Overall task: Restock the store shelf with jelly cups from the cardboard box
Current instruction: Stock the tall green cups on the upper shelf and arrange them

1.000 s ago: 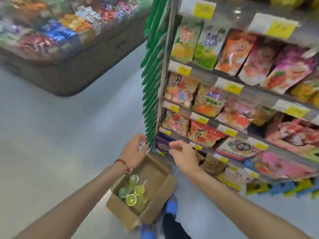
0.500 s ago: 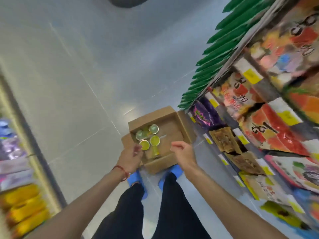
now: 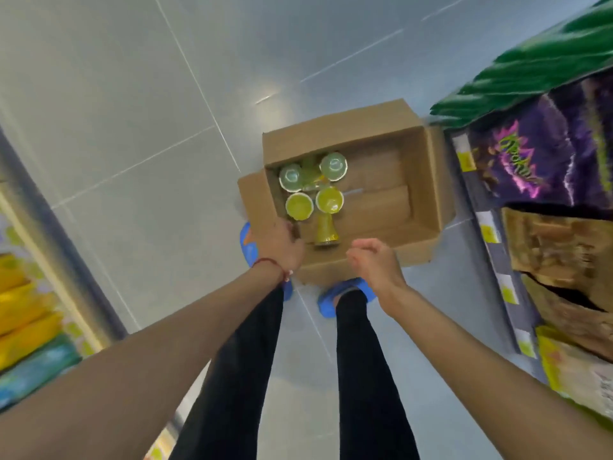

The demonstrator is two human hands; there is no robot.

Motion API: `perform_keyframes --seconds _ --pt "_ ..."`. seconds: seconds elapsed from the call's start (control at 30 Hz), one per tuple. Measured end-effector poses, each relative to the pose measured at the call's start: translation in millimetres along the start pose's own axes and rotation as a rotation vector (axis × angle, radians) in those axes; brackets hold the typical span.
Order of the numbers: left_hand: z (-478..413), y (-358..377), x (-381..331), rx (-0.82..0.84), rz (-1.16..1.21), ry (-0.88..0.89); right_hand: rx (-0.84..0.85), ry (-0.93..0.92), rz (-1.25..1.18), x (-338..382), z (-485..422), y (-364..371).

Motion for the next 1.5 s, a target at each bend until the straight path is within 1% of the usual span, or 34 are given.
perform_keyframes --seconds 0.03,0.07,0.13,0.17,0.23,0.3,0.37,0.5,0.53,0.6,0.63,0.67,0.7,0.73,0.77,0.8,0.87,0.9,0.97,1.03,1.07,1.17,1.27,1.33,1.37,1.43,1.5 --pt "-40 16 19 0.001 -0.059 -0.032 -0.002 -0.008 0.030 0 -26 9" --pt "-61 22 23 0.011 -0.123 -0.067 0.000 -0.016 0.046 1 -44 14" --pt "-93 34 13 0.038 -0.214 -0.076 -0.001 -0.010 0.067 -1 -93 28" --pt "-108 41 6 0.048 -0.231 -0.058 -0.023 -0.010 0.067 1 -117 32" --pt "-148 68 6 0.119 -0.231 -0.078 -0.086 -0.014 0.083 5 -166 43" --pt "-186 95 13 0.166 -0.273 -0.122 -0.091 -0.014 0.114 6 -213 58" --pt "-225 120 32 0.163 -0.309 -0.194 -0.066 -0.024 0.169 5 -260 77" --pt "-263 145 44 0.199 -0.478 -0.195 0.001 -0.031 0.299 -3 -315 103" --pt "-266 146 44 0.213 -0.516 -0.183 0.003 -0.028 0.293 -8 -324 107" --pt "-267 146 40 0.264 -0.505 -0.145 -0.022 -0.015 0.253 -14 -326 109" --pt "-264 148 36 0.310 -0.510 -0.123 -0.039 -0.006 0.220 -17 -322 106" --pt "-250 142 29 0.315 -0.458 -0.100 -0.052 0.008 0.173 -20 -313 101" --pt "-239 141 28 0.344 -0.475 -0.050 -0.045 0.031 0.106 -22 -302 98" --pt "-230 139 36 0.349 -0.374 -0.103 -0.026 0.060 0.037 -25 -291 94" --pt "-217 141 44 0.395 -0.267 -0.169 0.001 0.101 -0.024 -29 -275 85" --pt "-208 139 41 0.382 -0.155 -0.177 0.040 0.138 -0.094 -34 -260 77" --pt "-184 122 38 0.291 -0.013 -0.247 0.150 0.192 -0.210 -42 -225 56" --pt "-172 117 35 0.269 0.115 -0.267 0.211 0.209 -0.251 -45 -209 47" --pt "-128 102 20 0.240 0.336 -0.398 0.313 0.222 -0.278 -46 -170 26" --pt "-85 93 5 0.232 0.397 -0.479 0.384 0.185 -0.284 -45 -134 3" --pt "-68 90 -3 0.217 0.415 -0.480 0.414 0.154 -0.294 -44 -118 -8" --pt "-11 85 -41 0.261 0.483 -0.386 0.476 0.021 -0.274 -34 -57 -51" --pt "41 82 -87 0.431 0.595 -0.213 0.438 -0.088 -0.142 -24 -5 -90" --pt "72 80 -114 0.535 0.572 -0.073 0.374 -0.150 -0.074 -19 28 -114" --pt "83 79 -123 0.556 0.544 -0.025 0.344 -0.180 -0.063 -20 39 -124" --pt "119 76 -148 0.613 0.456 0.076 0.311 -0.220 -0.089 -25 66 -140" --pt "164 77 -175 0.708 0.344 0.195 0.262 -0.245 -0.118 -34 98 -155"
Point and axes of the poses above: each hand's wrist, its own z-axis away from the middle knuckle, its own y-axis out of the palm, x = y × z, the point moved 9 cm from there along -z, towards the middle knuckle, and after that the axes turned 4 degrees about z, right-handed, at the moved point
